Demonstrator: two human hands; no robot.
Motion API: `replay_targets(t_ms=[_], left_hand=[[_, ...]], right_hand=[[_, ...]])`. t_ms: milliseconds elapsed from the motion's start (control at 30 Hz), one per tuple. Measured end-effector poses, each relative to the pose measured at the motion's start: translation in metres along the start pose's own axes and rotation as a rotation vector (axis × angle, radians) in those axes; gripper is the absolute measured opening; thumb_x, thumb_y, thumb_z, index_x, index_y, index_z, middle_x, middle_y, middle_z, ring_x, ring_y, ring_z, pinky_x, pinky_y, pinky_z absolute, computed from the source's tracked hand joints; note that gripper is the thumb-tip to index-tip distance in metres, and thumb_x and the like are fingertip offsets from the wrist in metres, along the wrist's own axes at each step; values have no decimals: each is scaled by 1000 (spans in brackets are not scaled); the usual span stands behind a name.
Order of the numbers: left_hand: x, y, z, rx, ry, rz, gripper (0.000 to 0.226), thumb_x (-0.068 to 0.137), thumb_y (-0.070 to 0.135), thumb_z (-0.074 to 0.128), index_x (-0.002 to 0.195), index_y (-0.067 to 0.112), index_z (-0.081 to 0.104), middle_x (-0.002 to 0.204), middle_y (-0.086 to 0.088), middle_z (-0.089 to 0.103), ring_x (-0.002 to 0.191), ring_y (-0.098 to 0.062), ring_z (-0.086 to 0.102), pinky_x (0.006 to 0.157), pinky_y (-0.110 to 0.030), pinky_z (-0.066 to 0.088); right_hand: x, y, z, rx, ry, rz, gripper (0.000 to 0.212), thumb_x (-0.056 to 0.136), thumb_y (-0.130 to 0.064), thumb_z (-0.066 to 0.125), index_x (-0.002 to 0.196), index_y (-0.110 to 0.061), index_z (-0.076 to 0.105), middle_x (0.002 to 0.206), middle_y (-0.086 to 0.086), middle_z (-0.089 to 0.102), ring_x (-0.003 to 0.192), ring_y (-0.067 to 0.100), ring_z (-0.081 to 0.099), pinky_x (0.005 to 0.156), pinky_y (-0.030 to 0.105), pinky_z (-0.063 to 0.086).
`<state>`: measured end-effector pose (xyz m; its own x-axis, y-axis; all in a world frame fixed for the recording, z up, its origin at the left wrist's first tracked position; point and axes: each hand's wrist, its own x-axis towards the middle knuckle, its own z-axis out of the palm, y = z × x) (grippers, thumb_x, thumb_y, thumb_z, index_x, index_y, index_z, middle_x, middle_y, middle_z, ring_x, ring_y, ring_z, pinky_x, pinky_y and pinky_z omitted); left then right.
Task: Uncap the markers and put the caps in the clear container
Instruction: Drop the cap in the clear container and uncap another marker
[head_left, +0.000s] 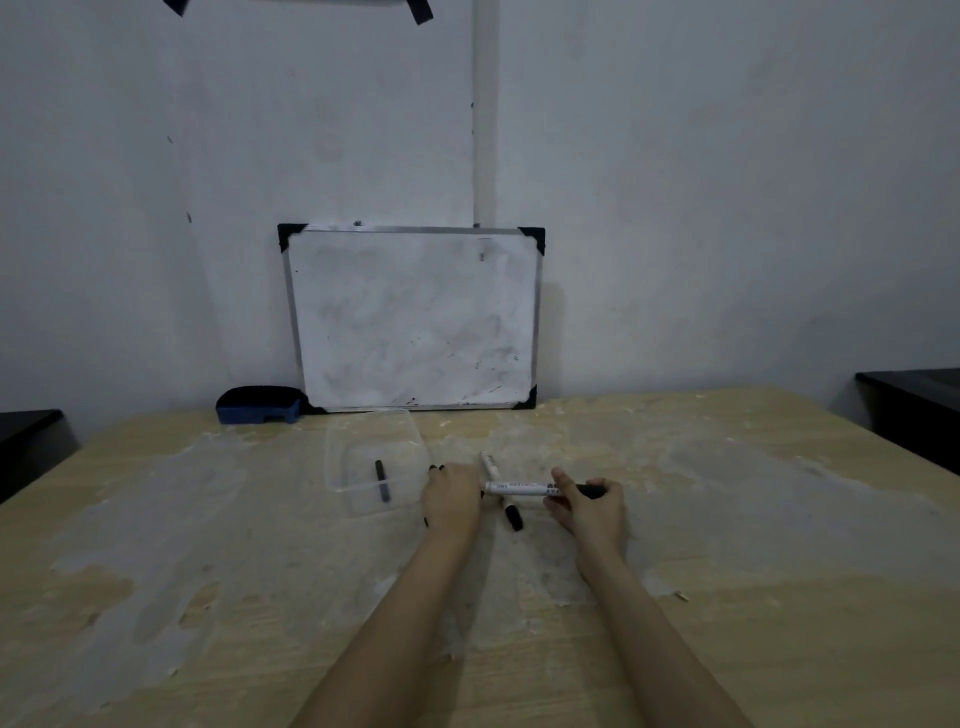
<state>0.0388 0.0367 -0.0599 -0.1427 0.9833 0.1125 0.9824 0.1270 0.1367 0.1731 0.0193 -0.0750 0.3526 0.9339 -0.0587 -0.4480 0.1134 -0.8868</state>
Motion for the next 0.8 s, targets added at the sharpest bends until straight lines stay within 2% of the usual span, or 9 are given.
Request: replay_targets(t_ms=[267,400,467,567,600,700,767,800], left_hand=[[-5,1,-1,1,46,5,29,96,2,34,120,1,50,124,-17,58,116,-30,52,91,-34,49],[-11,-2,-3,-48,56,3,29,96,3,34,122,2,47,125,-17,57,115,-30,52,91,-34,48],[-13,-3,-4,-76,75,14,28,96,3,36,121,2,47,124,-16,57,114,-28,52,90,-33,48],[-19,-5,-7,-154,118,30,27,95,4,40,121,3,47,122,-16,57,112,-28,52,88,-33,48],[-21,-5,-8,-189,137,35,28,94,4,40,121,3,47,122,-16,57,112,-28,52,88,-34,47],[-29,-6,-9,-319,200,45,29,93,2,40,120,4,49,118,-15,58,109,-26,51,85,-34,47],[-35,-8,-7,-407,272,77,30,93,1,39,120,6,51,117,-13,59,110,-24,49,85,-32,45],[-37,-11,-5,-445,314,100,32,94,0,39,122,7,52,119,-11,58,111,-23,47,87,-31,44]], right_hand=[[2,3,-1,-131,-37,4,33,82,-3,65,100,-8,37,82,2,48,67,17,61,45,11,53],[5,7,0,-246,-55,1,31,84,0,62,100,-7,36,85,5,47,83,29,60,45,12,54],[6,5,1,-267,-59,11,31,83,1,62,100,-7,37,82,4,48,78,28,60,50,18,56],[4,4,2,-236,-54,31,31,83,1,62,101,-7,38,87,9,50,72,26,61,67,33,56],[4,4,1,-208,-42,31,31,84,0,62,102,-8,38,90,11,51,70,25,61,66,32,57],[5,0,0,-57,44,9,34,84,-2,63,104,-9,35,96,13,51,69,21,60,47,18,57],[6,-2,-2,15,93,-33,33,86,-3,60,105,-8,34,105,16,47,76,23,58,46,14,55],[8,-3,-3,20,116,-54,31,87,-4,59,107,-7,35,109,17,45,80,25,57,50,16,57]])
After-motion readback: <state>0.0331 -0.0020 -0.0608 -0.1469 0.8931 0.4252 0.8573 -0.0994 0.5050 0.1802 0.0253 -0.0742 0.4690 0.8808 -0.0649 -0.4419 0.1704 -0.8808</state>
